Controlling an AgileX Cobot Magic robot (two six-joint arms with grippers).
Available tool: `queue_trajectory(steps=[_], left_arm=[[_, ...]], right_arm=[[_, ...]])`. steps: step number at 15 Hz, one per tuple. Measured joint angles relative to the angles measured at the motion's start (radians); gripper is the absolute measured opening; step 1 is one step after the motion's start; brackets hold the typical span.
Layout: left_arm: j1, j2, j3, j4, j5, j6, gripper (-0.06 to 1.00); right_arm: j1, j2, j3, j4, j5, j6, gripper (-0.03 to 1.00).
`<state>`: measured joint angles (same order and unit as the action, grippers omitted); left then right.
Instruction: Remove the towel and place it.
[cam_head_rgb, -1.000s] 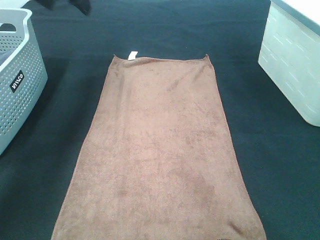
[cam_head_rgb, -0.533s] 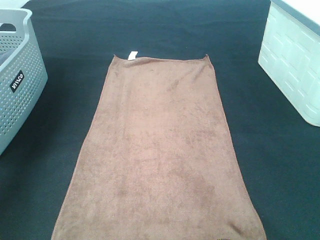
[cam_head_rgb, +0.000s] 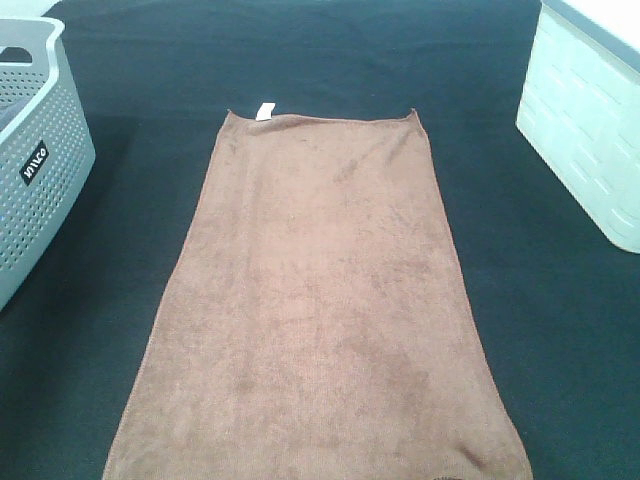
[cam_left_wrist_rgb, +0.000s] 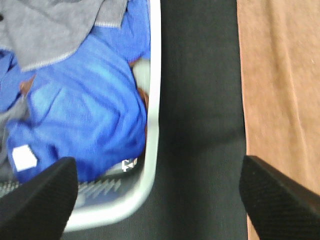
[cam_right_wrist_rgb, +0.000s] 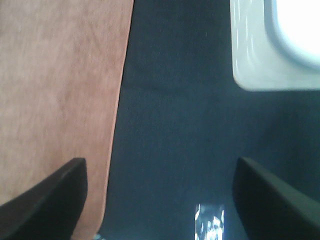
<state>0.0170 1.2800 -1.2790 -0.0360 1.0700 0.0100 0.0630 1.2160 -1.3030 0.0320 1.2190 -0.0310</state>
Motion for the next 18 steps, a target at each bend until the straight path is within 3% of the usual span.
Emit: queue_trajectory(steps=[2, 4, 8, 13, 18], left_arm=[[0.000, -0.092, 0.069, 0.000, -0.003, -0.001, 0.82], [0.000, -0.323, 0.225, 0.000, -0.012, -0.001, 0.82], [0.000, -0.656, 0.429, -0.001, -0.049, -0.004, 0.82], [0.000, -1.000, 0.668, 0.006, -0.065, -0.001, 0.82], [0.000, -1.225, 0.768, 0.036, -0.044, -0.001, 0.82]], right_arm=[[0.000, -0.085, 0.070, 0.003, 0.000, 0.000, 0.74], [0.000, -0.285, 0.221, 0.003, -0.008, 0.000, 0.74], [0.000, -0.580, 0.461, 0.013, -0.106, 0.000, 0.74], [0.000, -0.819, 0.720, 0.021, -0.150, -0.002, 0.74], [0.000, -1.061, 0.779, 0.023, -0.198, -0.037, 0.73]])
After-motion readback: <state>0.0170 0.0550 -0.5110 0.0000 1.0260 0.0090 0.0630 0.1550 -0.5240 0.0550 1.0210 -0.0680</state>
